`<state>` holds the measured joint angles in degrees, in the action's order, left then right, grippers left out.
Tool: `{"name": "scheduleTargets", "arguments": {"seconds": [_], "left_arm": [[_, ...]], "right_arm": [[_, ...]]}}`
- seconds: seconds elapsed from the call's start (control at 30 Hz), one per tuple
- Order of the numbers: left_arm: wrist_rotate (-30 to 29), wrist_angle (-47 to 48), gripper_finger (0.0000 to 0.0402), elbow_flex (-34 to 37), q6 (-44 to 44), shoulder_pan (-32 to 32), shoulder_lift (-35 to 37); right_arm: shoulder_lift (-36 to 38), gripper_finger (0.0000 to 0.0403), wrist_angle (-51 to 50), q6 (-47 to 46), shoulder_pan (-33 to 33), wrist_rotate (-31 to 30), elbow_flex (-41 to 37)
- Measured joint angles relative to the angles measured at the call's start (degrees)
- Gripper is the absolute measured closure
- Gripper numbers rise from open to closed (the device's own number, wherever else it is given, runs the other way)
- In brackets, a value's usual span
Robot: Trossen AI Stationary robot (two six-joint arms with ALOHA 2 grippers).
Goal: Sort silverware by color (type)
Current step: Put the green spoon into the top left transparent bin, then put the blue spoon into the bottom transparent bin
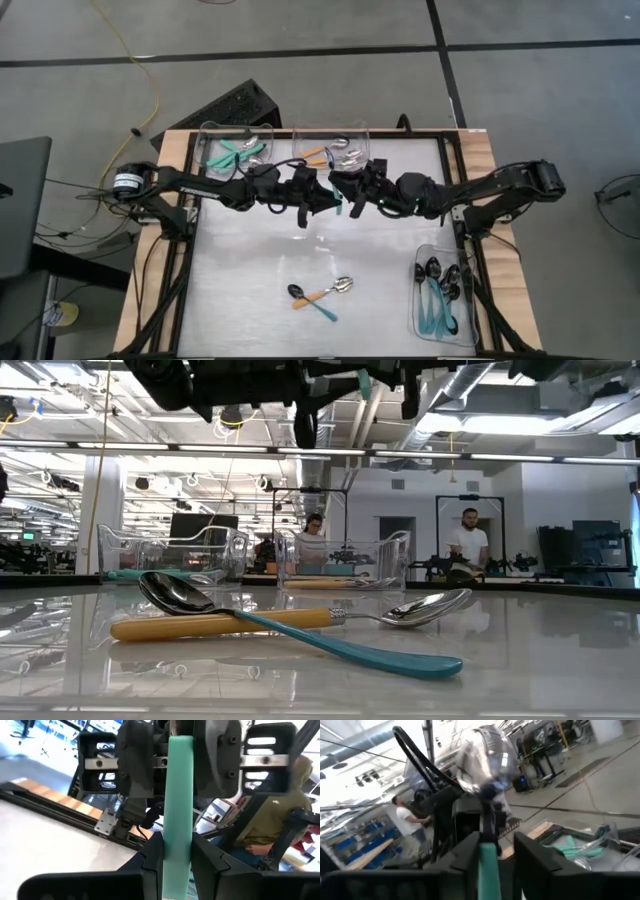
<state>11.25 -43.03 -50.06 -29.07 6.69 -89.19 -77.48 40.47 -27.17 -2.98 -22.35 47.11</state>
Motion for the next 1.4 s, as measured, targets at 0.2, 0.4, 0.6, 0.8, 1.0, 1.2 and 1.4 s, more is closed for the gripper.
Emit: {"name": "scheduleTargets", "arguments": {"seconds": [0.2,0.4,0.6,0.8,1.0,1.2,1.4], "left_arm": [[-0.3,20.0,0.0354,0.0,8.4,4.4,10.6],[-6.9,55.7,0.0354,0.0,18.9,13.3,25.9],[-22.5,84.0,0.0354,0.0,35.1,24.7,32.5],[-33.0,87.9,0.0354,0.0,46.9,34.4,26.9],[-48.5,87.5,0.0335,0.0,55.9,37.9,19.7],[-51.5,87.5,0.0227,0.0,61.8,37.7,14.0],[-58.1,88.2,0.0157,0.0,58.9,36.7,12.1]], "right_arm": [[6.3,0.0165,-12.5,-1.8,3.5,8.0,0.0],[10.7,0.0131,-24.7,-1.8,4.5,10.9,0.0],[9.9,0.013,-26.1,-1.9,3.7,11.0,0.0],[7.3,0.0129,-22.6,-1.9,4.0,11.1,0.1],[6.1,0.0129,-21.5,-3.3,4.2,14.5,0.0],[5.9,0.0129,-23.2,-3.4,1.8,15.1,0.0],[5.9,0.0129,-23.5,-3.3,0.3,15.1,0.0]]}}
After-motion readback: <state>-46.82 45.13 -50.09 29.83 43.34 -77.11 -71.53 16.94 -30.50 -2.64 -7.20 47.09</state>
